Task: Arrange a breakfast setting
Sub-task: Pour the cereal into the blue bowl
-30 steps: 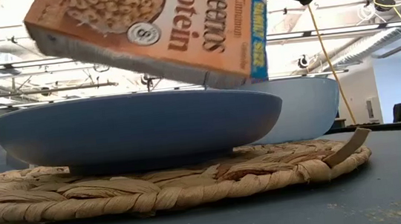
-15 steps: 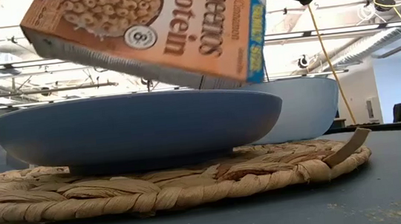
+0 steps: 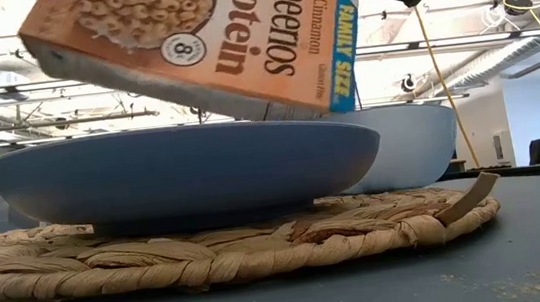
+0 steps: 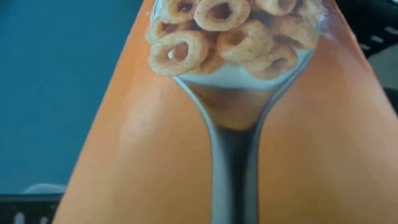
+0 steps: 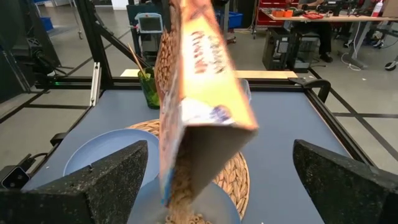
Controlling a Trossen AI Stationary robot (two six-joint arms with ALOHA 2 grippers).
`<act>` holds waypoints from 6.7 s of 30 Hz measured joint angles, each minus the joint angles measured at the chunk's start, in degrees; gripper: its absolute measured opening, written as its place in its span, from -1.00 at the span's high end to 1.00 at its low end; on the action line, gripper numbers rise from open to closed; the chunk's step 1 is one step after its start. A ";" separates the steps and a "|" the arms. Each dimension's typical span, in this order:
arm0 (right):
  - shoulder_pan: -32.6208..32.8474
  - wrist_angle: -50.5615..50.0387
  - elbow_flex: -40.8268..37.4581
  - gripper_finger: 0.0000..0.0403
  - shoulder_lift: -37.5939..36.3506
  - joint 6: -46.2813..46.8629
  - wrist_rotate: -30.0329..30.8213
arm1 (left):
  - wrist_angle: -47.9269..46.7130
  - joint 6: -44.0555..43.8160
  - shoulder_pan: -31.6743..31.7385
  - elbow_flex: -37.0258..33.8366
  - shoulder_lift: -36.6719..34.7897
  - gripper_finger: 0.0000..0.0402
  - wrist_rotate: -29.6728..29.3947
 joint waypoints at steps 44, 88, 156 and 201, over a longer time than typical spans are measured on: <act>0.00 -0.42 0.00 -0.94 0.01 0.00 0.00 | 0.95 0.49 0.50 0.04 -0.94 -0.22 -0.83; -0.01 -0.87 0.00 -0.94 -0.01 0.02 -0.01 | 1.27 -0.18 -0.84 0.00 -3.00 -0.22 -1.57; -0.02 -4.76 0.02 -0.94 -9.02 3.69 -0.04 | 25.94 16.20 -5.78 -2.47 -13.66 -0.22 -14.69; 0.09 44.26 -9.90 -0.94 1.98 9.92 -0.21 | 91.04 37.04 2.95 -2.43 12.23 -0.22 -4.58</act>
